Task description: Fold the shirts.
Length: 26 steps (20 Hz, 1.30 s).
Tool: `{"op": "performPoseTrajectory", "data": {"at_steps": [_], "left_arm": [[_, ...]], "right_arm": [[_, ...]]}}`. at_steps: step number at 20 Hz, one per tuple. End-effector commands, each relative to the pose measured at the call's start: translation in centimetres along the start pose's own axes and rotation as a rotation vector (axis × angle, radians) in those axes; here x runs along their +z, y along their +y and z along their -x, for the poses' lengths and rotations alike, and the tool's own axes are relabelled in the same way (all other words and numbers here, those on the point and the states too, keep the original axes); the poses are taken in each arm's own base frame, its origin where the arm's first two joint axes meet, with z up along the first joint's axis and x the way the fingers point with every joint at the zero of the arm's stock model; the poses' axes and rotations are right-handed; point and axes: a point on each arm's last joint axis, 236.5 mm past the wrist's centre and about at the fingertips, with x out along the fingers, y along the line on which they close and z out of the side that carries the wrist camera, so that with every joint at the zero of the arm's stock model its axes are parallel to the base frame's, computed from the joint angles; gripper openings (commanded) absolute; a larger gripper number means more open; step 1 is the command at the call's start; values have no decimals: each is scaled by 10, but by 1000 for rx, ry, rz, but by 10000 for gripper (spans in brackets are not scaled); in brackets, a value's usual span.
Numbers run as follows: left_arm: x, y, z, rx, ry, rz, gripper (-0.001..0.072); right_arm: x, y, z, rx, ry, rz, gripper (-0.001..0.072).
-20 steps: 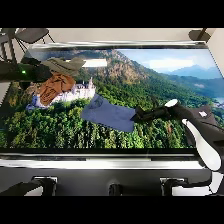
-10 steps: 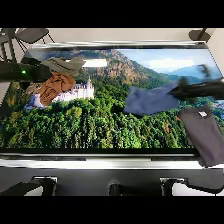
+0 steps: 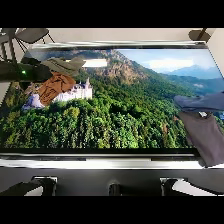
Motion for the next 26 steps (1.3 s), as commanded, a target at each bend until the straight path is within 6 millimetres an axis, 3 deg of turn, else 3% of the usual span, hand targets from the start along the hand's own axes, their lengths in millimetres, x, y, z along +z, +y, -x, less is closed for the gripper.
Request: {"op": "performPoseTrajectory", "data": {"at_steps": [1,5,9,15,18,20,23,26], "left_arm": [[0,0,0,0,0,-3,32],[-1,0,0,0,4,-4,32],[-1,0,0,0,4,-4,32],[-1,0,0,0,4,-11,32],[-2,0,0,0,8,-11,32],[-6,0,0,-1,25,-11,32],[-7,0,0,-1,29,-11,32],[-7,0,0,-2,29,-10,32]], "right_arm": [[15,-27,23,-24,-56,-115,43],[39,-38,46,5,-168,-216,43],[23,-66,61,-75,-131,-250,43],[-24,-164,83,-494,-25,-347,43],[-66,-219,73,-667,31,-410,44],[-92,-242,51,-699,51,-443,45],[-118,-266,18,-699,93,-452,46],[-130,-280,6,-718,116,-434,46]]}}
